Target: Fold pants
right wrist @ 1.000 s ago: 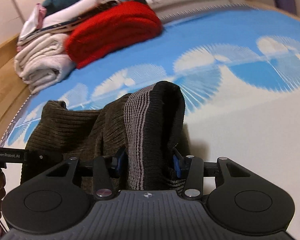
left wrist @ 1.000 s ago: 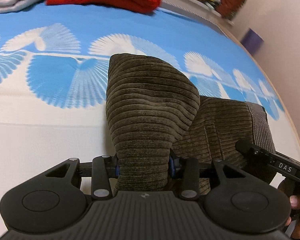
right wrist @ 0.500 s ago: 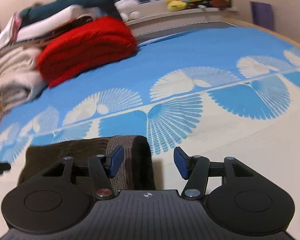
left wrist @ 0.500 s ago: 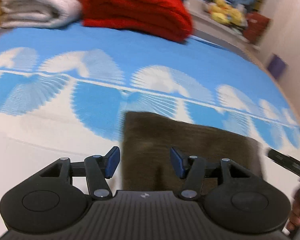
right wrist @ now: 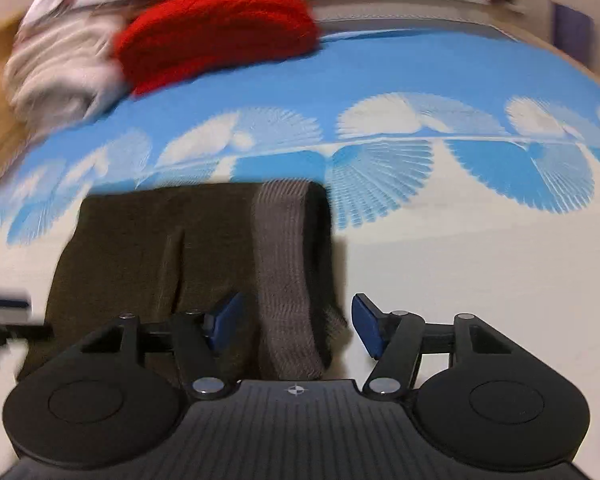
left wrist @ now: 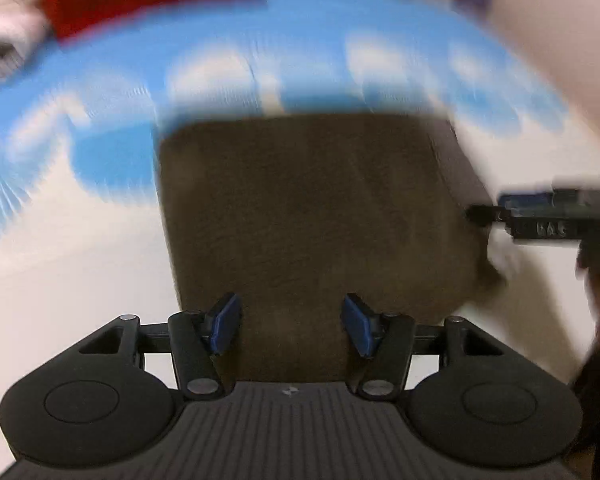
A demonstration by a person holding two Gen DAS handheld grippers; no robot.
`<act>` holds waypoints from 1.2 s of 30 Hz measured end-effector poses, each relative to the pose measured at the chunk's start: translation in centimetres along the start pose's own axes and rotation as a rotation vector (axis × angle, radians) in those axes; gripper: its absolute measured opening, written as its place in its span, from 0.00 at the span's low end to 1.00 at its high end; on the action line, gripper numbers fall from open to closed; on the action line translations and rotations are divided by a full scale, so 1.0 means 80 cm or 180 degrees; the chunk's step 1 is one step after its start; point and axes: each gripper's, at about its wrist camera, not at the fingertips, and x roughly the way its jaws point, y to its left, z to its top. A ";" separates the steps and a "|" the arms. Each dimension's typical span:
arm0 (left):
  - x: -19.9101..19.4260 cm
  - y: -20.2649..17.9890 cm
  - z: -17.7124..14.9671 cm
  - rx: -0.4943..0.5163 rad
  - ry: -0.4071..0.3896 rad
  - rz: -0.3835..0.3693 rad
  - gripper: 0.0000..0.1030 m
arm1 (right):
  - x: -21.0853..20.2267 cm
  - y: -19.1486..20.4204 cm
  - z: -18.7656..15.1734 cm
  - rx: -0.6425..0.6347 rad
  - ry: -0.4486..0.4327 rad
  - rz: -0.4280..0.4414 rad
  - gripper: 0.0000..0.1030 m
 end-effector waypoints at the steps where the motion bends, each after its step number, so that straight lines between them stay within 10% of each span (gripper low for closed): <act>1: 0.004 -0.006 -0.007 0.0016 0.0005 0.0091 0.68 | 0.018 0.001 -0.005 -0.0115 0.0310 -0.0058 0.62; 4: -0.027 -0.019 -0.007 -0.0105 -0.0173 0.0275 0.66 | 0.025 -0.005 -0.020 0.0088 0.0570 -0.0116 0.69; 19: -0.194 -0.086 -0.113 -0.0649 -0.1595 0.0882 0.88 | -0.209 0.045 -0.053 -0.0277 -0.1230 0.0048 0.98; 25: -0.159 -0.083 -0.125 -0.0907 -0.1098 0.0824 0.88 | -0.194 0.063 -0.091 -0.0160 -0.0913 -0.0067 0.98; 36: -0.131 -0.077 -0.113 -0.1007 -0.0995 0.0879 0.93 | -0.161 0.068 -0.094 -0.0120 -0.0559 -0.0073 0.98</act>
